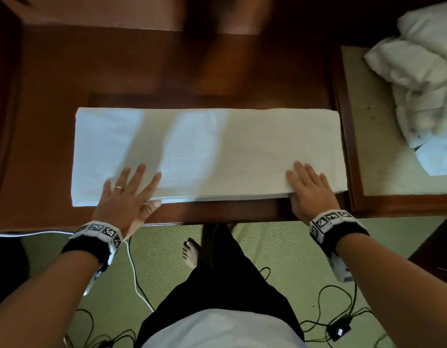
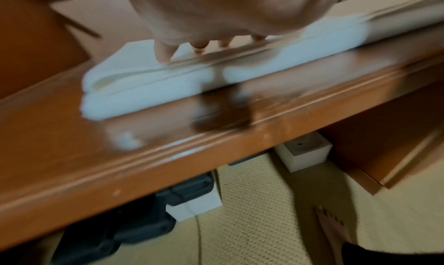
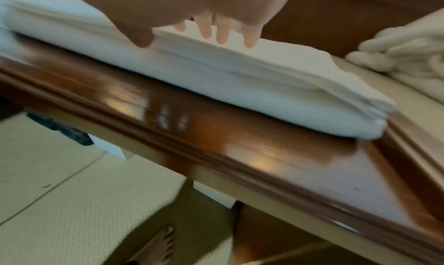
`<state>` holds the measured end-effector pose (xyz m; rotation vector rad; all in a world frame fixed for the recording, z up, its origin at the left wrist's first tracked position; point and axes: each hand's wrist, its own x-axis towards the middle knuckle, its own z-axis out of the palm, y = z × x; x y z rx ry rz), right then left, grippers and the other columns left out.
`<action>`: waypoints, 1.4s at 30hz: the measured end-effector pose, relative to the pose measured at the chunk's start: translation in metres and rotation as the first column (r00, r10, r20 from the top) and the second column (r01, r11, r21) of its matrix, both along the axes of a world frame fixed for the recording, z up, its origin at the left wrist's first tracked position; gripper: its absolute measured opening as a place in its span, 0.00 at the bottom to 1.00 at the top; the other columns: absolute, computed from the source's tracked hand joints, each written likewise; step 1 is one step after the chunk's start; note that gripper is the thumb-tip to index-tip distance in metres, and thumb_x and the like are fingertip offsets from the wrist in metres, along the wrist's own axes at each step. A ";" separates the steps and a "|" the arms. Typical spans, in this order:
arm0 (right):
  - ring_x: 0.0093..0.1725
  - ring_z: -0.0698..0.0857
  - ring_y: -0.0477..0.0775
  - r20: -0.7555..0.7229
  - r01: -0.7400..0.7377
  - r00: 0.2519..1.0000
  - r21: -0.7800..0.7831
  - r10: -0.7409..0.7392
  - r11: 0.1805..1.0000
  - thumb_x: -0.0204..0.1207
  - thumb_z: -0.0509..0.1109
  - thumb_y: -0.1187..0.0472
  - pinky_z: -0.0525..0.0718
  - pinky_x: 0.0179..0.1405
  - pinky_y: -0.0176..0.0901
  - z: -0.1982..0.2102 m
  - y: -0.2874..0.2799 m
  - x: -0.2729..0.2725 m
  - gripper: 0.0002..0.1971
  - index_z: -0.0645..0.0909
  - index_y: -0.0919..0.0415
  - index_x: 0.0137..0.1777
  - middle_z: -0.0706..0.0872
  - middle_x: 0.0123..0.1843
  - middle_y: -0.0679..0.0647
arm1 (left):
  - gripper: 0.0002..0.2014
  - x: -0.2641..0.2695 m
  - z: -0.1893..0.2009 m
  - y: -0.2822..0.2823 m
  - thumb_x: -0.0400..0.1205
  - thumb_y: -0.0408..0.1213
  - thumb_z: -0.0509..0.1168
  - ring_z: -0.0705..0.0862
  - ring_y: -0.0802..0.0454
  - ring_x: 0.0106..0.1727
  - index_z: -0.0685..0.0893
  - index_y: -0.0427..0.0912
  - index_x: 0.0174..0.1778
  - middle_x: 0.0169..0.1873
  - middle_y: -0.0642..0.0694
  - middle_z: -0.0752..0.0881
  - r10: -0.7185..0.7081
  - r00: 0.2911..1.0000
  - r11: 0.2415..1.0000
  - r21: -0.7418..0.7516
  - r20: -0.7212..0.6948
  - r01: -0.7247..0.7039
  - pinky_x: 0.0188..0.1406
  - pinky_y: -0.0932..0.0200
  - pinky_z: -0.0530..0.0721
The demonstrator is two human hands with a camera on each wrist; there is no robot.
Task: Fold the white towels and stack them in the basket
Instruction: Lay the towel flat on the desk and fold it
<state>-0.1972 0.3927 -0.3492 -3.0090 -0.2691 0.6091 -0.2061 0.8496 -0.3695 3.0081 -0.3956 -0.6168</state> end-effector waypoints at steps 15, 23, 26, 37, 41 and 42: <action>0.47 0.83 0.67 0.273 -0.150 0.955 0.115 0.114 0.982 0.77 0.56 0.52 0.82 0.30 0.52 -0.004 0.102 0.032 0.19 0.83 0.64 0.48 0.84 0.55 0.61 | 0.31 0.038 0.036 -0.029 0.86 0.63 0.43 0.81 0.35 0.63 0.76 0.43 0.71 0.64 0.37 0.82 0.177 0.980 0.981 0.063 0.088 -0.183 0.61 0.35 0.76; 0.87 0.48 0.66 0.134 -0.072 0.989 0.060 0.063 0.996 0.84 0.50 0.40 0.56 0.79 0.70 -0.036 0.160 0.059 0.32 0.51 0.48 0.87 0.46 0.89 0.57 | 0.36 0.044 -0.027 -0.104 0.86 0.69 0.36 0.39 0.35 0.88 0.39 0.58 0.88 0.88 0.45 0.36 0.223 0.973 0.974 -0.064 0.055 -0.219 0.80 0.21 0.46; 0.87 0.40 0.63 0.117 -0.054 0.992 0.040 0.049 0.998 0.83 0.45 0.34 0.47 0.81 0.69 -0.044 0.132 0.054 0.34 0.46 0.41 0.87 0.41 0.89 0.52 | 0.37 0.043 -0.034 -0.107 0.86 0.69 0.39 0.41 0.33 0.88 0.42 0.58 0.89 0.89 0.44 0.39 0.256 0.963 0.966 -0.055 0.089 -0.252 0.79 0.20 0.46; 0.78 0.65 0.68 0.164 0.418 0.890 0.073 -0.425 0.905 0.82 0.58 0.47 0.68 0.71 0.67 -0.019 -0.043 0.055 0.26 0.70 0.55 0.79 0.64 0.84 0.60 | 0.41 0.055 -0.026 -0.099 0.79 0.75 0.31 0.41 0.38 0.89 0.40 0.63 0.87 0.89 0.50 0.38 0.359 0.933 0.933 -0.037 0.012 -0.358 0.81 0.25 0.46; 0.65 0.75 0.73 0.136 0.565 0.784 0.250 -0.606 0.786 0.78 0.67 0.62 0.75 0.61 0.59 -0.014 -0.042 0.065 0.22 0.75 0.65 0.72 0.74 0.69 0.68 | 0.44 0.062 -0.015 -0.082 0.75 0.77 0.39 0.43 0.39 0.89 0.49 0.62 0.87 0.89 0.51 0.42 0.410 0.912 0.910 -0.058 -0.011 -0.410 0.82 0.26 0.48; 0.66 0.75 0.72 0.085 0.596 0.768 0.267 -0.635 0.757 0.78 0.68 0.62 0.74 0.62 0.58 -0.013 -0.041 0.068 0.23 0.73 0.65 0.73 0.74 0.69 0.68 | 0.44 0.063 -0.013 -0.080 0.74 0.78 0.41 0.44 0.39 0.89 0.51 0.62 0.87 0.89 0.51 0.43 0.419 0.908 0.906 -0.060 -0.017 -0.419 0.82 0.26 0.49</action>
